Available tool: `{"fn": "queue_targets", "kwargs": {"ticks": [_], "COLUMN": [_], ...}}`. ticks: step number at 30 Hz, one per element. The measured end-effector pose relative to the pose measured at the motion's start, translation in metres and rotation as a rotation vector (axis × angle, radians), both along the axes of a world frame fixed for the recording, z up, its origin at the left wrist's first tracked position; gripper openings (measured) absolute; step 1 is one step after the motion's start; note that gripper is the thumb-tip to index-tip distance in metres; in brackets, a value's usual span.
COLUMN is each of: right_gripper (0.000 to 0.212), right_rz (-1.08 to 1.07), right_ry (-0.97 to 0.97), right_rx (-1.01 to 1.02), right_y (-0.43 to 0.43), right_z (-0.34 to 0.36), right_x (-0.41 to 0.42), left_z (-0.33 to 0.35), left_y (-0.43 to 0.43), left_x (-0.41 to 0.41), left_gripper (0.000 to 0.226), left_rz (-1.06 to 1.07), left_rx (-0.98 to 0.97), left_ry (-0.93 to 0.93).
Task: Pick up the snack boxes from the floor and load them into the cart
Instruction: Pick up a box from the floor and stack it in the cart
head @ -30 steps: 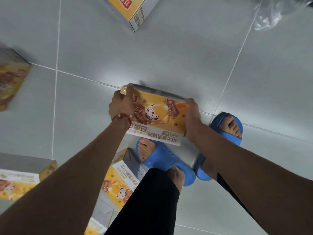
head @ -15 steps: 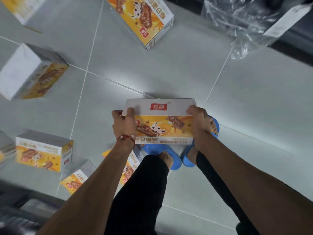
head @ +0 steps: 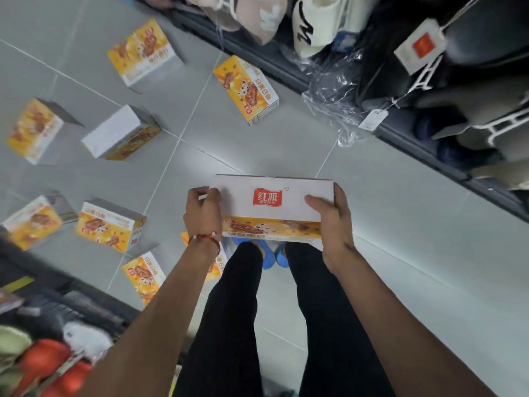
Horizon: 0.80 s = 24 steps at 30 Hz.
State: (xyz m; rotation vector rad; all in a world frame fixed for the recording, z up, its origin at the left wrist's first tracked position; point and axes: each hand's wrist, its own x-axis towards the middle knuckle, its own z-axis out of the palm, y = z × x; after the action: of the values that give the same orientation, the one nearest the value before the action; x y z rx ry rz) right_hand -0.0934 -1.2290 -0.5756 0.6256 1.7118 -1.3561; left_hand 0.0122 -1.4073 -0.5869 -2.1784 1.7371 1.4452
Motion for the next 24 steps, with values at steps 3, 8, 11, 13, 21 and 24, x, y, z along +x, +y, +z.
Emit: {"fn": "queue_targets", "kwargs": {"ticks": [3,8,11,13,21,24], "right_gripper": [0.047,0.052,0.047,0.048,0.06,0.057], "right_rz": [-0.002,-0.047,-0.114,-0.173,-0.45,-0.545], "right_ry": [0.042,0.095,0.119,0.148,0.266,0.303], "right_rx": [-0.019,-0.057,-0.084,-0.086,-0.086,-0.073], "right_y": [0.02,0.052,0.072,0.083,0.125,0.151], "right_z": [0.048,0.114,0.143,0.158,0.202,0.22], "right_x": [0.002,0.004,0.009,0.016,0.06,0.076], "left_z": [0.052,0.117,0.145,0.163,0.208,0.227], "left_y": [0.019,0.039,0.051,0.061,0.097,0.118], "left_x": [-0.008,-0.017,-0.018,-0.02,-0.029,-0.035], "left_gripper": [0.036,0.032,0.041,0.041,0.046,0.047], "left_rz": [-0.103,-0.254,-0.371,-0.451,-0.7,-0.829], "left_rx": [-0.018,-0.029,-0.011,-0.027,-0.048,-0.083], "left_ry": [0.003,0.044,0.07,0.075,0.054,0.075]}}
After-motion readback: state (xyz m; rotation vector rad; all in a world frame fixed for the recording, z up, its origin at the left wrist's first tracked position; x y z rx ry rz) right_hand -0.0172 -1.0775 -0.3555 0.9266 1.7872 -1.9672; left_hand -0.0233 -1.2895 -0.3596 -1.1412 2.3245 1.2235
